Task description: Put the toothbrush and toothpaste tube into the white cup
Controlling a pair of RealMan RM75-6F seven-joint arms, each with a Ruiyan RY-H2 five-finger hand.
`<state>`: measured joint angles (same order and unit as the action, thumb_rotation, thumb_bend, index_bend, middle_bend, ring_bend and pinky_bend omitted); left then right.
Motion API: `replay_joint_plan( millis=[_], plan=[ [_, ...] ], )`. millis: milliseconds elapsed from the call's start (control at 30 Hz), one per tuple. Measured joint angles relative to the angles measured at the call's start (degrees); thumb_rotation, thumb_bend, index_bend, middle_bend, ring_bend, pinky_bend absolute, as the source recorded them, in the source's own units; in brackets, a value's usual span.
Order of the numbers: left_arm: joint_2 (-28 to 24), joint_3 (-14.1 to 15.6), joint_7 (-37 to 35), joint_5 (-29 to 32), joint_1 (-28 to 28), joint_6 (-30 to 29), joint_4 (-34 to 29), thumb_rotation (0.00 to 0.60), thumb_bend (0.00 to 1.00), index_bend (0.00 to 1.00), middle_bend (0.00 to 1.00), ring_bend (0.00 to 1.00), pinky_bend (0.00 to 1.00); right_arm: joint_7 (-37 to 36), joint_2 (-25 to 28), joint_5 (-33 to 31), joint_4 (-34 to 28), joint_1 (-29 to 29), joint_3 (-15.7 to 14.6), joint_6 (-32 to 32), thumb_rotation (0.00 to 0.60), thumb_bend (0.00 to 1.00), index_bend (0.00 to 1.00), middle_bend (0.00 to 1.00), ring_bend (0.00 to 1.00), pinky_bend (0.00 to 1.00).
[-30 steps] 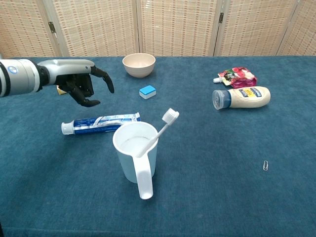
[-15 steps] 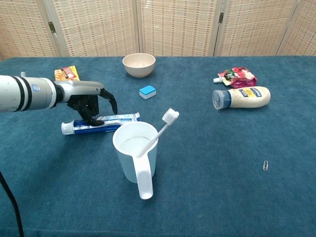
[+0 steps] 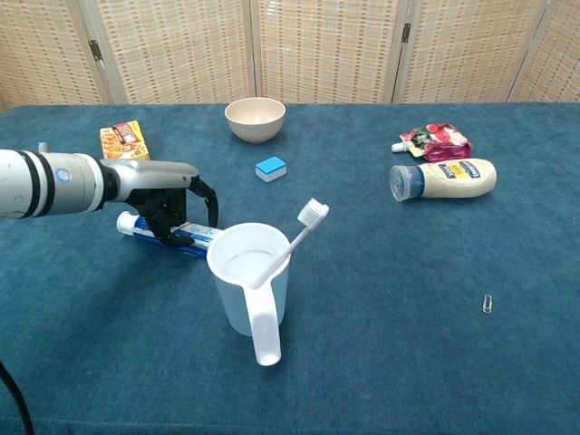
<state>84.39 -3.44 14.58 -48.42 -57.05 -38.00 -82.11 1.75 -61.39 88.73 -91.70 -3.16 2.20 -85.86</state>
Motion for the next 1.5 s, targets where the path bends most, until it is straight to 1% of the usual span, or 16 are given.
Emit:
replay_joint_plan(
  millis=[300, 433, 567, 767, 867, 1033, 1167, 1367, 1500],
  plan=[
    [1.1, 0.6, 0.1, -1.1, 0.7, -0.2, 1.3, 0.6, 0.43, 0.37, 1.0, 0.96, 1.0, 0.2, 0.1, -0.1, -0.2, 0.1, 0.0, 0.0, 0.6, 0.21, 0.0, 0.14, 0.1, 0.1],
    [1.7, 0.5, -0.2, -2.0, 1.1, -0.9, 1.7, 0.6, 0.43, 0.38, 1.0, 0.96, 1.0, 0.3, 0.1, -0.1, -0.3, 0.0, 0.0, 0.0, 0.6, 0.21, 0.0, 0.14, 0.1, 0.1],
    [2.7, 0.4, -0.5, -3.3, 1.8, -1.7, 2.6, 0.6, 0.43, 0.43, 1.0, 0.96, 1.0, 0.5, 0.0, 0.0, -0.4, 0.0, -0.1, 0.0, 0.6, 0.21, 0.0, 0.14, 0.1, 0.1],
    [4.4, 0.0, -1.2, -4.3, 2.7, -2.9, 4.5, 0.6, 0.43, 0.55, 1.0, 0.96, 1.0, 0.5, 0.1, -0.1, -0.6, 0.2, 0.0, -0.3, 0.6, 0.21, 0.0, 0.14, 0.1, 0.1],
    [5.0, -0.5, -1.9, -4.7, 3.3, -3.4, 5.3, 0.6, 0.43, 0.58, 1.0, 0.97, 1.0, 0.6, 0.1, -0.1, -0.7, 0.2, 0.0, -0.3, 0.6, 0.21, 0.0, 0.14, 0.1, 0.1],
    [4.2, -1.9, -4.4, -5.2, 4.1, -3.6, 4.7, 0.6, 0.43, 0.63, 1.0, 0.97, 1.0, 0.6, 0.1, 0.0, -0.7, 0.1, 0.0, -0.3, 0.6, 0.21, 0.0, 0.14, 0.1, 0.1],
    [2.1, -3.5, -7.8, -5.7, 4.8, -3.4, 2.8, 0.6, 0.43, 0.65, 1.0, 0.97, 1.0, 0.7, 0.0, 0.0, -0.8, 0.1, 0.1, -0.2, 0.6, 0.21, 0.0, 0.14, 0.1, 0.1],
    [-2.1, -7.0, -16.2, -5.6, 6.3, -1.5, -1.1, 0.6, 0.43, 0.67, 1.0, 0.98, 1.0, 0.7, -0.5, 0.2, -0.6, 0.0, 0.1, -0.3, 0.6, 0.21, 0.0, 0.14, 0.1, 0.1],
    [-5.5, -10.0, -24.4, -5.5, 7.6, 1.9, -4.1, 0.6, 0.43, 0.68, 1.0, 0.98, 1.0, 0.5, -0.6, 0.2, -0.4, -0.1, 0.3, -0.6, 0.6, 0.21, 0.0, 0.14, 0.1, 0.1]
  ],
)
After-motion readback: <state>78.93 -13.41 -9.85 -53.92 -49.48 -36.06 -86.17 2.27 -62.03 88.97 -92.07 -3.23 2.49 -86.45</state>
